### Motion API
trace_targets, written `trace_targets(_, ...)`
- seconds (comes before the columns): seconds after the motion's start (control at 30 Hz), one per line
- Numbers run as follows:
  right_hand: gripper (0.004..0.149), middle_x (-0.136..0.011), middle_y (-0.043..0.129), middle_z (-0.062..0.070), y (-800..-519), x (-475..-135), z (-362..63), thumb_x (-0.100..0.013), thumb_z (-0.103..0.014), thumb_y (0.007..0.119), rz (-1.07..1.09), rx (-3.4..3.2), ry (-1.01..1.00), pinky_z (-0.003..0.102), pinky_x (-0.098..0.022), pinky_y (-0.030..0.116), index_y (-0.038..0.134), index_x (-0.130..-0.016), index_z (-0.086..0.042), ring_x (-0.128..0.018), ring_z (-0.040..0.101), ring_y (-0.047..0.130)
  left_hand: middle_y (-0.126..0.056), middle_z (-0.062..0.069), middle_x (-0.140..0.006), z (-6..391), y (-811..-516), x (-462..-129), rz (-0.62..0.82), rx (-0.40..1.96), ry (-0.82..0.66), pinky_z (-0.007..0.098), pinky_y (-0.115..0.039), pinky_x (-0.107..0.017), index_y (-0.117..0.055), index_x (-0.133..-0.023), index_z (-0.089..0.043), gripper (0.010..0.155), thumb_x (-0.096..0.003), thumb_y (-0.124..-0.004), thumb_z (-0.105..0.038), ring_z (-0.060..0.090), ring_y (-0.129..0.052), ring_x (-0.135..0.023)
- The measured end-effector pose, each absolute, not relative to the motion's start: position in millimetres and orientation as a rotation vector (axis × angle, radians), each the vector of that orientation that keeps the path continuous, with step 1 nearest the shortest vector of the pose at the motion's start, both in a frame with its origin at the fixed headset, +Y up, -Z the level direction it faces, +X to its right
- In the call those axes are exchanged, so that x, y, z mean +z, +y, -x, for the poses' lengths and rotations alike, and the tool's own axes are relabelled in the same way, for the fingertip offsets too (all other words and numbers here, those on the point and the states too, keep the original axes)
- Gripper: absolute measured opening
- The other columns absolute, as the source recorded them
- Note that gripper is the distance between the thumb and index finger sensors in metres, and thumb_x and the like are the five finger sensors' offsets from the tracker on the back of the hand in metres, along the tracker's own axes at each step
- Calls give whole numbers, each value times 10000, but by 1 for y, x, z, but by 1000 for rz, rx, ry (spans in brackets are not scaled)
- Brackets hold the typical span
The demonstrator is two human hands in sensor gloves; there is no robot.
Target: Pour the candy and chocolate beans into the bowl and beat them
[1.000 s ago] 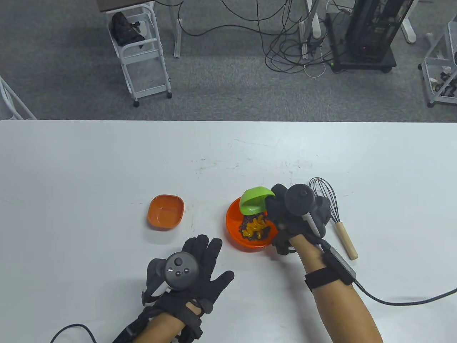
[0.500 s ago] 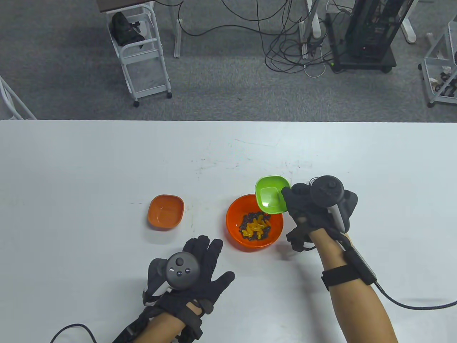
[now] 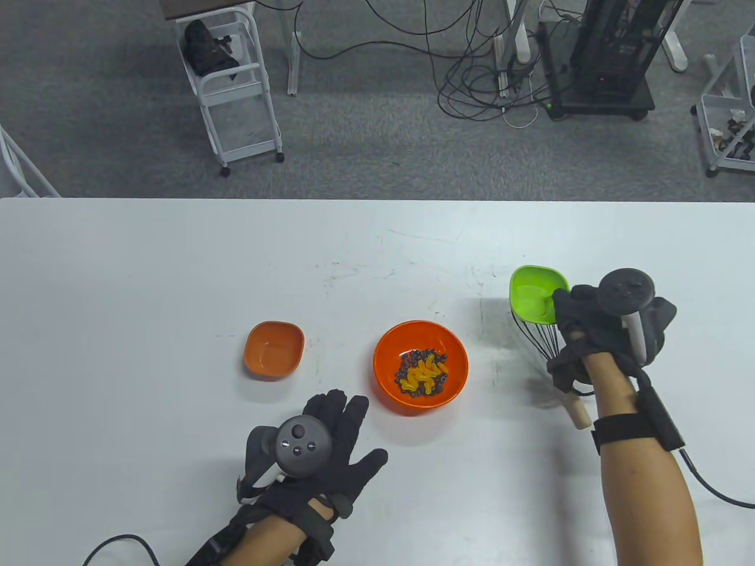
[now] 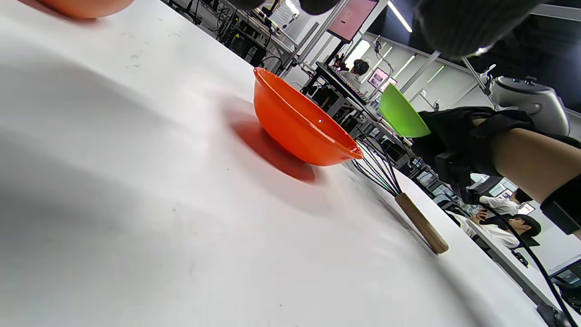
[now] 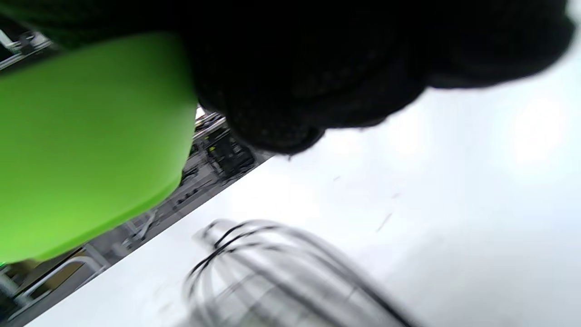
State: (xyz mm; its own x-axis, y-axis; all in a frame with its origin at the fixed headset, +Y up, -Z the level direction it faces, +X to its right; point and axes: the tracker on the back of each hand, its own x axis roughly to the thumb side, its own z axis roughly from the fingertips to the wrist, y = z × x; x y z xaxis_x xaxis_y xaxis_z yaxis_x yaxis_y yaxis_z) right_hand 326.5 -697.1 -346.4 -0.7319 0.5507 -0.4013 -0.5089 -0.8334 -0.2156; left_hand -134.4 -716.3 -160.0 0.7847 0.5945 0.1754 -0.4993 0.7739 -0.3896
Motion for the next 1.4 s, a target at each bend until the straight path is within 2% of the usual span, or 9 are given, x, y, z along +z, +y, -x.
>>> trace_targets(0.23,402,-446,1016,57,-720,-355,-381,-460,-502,841,821,2429,-125,417,-134,910,918,-629,-145,-212,279,996,-202,164,-1228,129,-716,-156,337,574,-322,795,-338,-667,-250,-1164,-339,874,-501,-648,-745,477,-162,-1099)
trace_targets(0.43,405,-444,1016,65,-748,-357,-403,-460,-501,840,924,2398,-96,420,-138,910,917,-630,-141,-217,287,996,-202,162,-1228,126,-717,-154,343,561,-334,793,-340,-669,-249,-1164,-340,874,-500,-647,-746,474,-162,-1099)
trace_targets(0.67,415,-448,1018,99,-767,-359,-407,-457,-498,848,1025,2409,-41,435,-162,904,919,-636,-130,-245,308,992,-200,165,-1227,125,-717,-154,343,555,-340,793,-341,-668,-230,-1161,-338,880,-501,-645,-747,476,-161,-1098)
trace_targets(1.07,434,-456,1019,86,-766,-360,-401,-449,-530,849,1103,2523,-56,432,-167,904,916,-649,-151,-260,309,991,-183,162,-1225,124,-718,-153,356,548,-346,791,-341,-669,-220,-1159,-337,884,-501,-644,-747,475,-154,-1097)
trace_targets(1.2,521,-508,1010,96,-762,-352,-402,-435,-594,828,1107,2520,-82,434,-178,902,895,-706,-155,-286,321,989,-181,161,-1225,124,-718,-153,354,552,-346,790,-340,-670,-216,-1159,-337,884,-502,-643,-747,475,-153,-1097)
trace_targets(1.3,570,-597,989,100,-751,-339,-400,-447,-614,807,1080,2545,-110,441,-198,902,852,-791,-162,-330,339,992,-180,160,-1225,125,-717,-153,346,559,-350,791,-339,-670,-217,-1158,-338,885,-500,-645,-748,475,-152,-1097)
trace_targets(1.4,700,-847,865,155,-737,-320,-392,-456,-637,786,1025,2538,-92,537,-322,880,694,-979,-180,-558,428,962,-176,161,-1224,125,-715,-152,337,570,-357,791,-338,-670,-214,-1158,-337,885,-502,-644,-747,474,-152,-1097)
